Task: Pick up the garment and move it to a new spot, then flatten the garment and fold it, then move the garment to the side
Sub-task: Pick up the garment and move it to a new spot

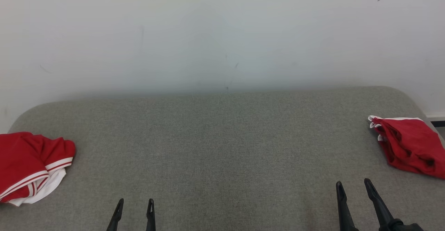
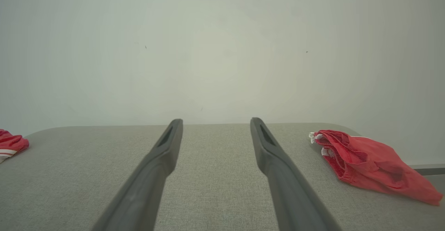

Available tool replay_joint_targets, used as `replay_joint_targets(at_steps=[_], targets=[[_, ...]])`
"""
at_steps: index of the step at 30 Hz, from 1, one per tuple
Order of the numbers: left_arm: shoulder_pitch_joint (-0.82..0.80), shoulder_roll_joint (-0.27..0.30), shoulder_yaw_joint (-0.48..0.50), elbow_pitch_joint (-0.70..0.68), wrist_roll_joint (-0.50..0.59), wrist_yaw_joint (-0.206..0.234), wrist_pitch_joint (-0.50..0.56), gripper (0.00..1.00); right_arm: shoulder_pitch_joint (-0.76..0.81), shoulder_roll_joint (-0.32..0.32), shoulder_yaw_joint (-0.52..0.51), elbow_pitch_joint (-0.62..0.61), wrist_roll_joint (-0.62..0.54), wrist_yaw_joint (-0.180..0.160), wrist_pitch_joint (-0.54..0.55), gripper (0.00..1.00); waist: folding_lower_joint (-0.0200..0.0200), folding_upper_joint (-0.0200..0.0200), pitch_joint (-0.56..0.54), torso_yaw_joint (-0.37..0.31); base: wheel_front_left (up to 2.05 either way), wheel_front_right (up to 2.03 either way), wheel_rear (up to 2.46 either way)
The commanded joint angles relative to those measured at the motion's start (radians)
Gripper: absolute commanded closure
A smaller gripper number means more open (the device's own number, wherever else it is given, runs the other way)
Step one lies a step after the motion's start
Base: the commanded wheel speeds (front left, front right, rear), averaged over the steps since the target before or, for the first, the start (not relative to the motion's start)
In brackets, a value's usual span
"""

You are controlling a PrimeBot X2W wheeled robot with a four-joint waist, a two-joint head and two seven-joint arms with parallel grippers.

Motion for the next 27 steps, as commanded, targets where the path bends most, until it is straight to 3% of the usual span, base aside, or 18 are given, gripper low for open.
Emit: replay_joint_targets(at_steps=[1,15,27], targets=[[0.000,-0.002,0.001,0.001,-0.001,0.000,-0.003,0.00,-0.001,-0.001,0.000,0.000,-0.001,-0.002,-0.001,0.00,-0.0001,0.0000,0.001,0.001,0.00,0.00,0.00],[-0.010,-0.002,0.001,-0.002,0.006,0.007,-0.003,0.00,-0.005,-0.005,0.021,0.005,0.009,-0.002,-0.001,0.00,-0.0001,0.0000,0.015,0.019,0.00,0.00,0.00],[-0.017,-0.002,-0.004,-0.005,0.006,0.012,-0.003,0.00,-0.020,-0.020,0.043,0.014,0.014,-0.002,-0.001,0.00,-0.0001,0.0000,0.022,0.092,0.00,0.00,0.00]])
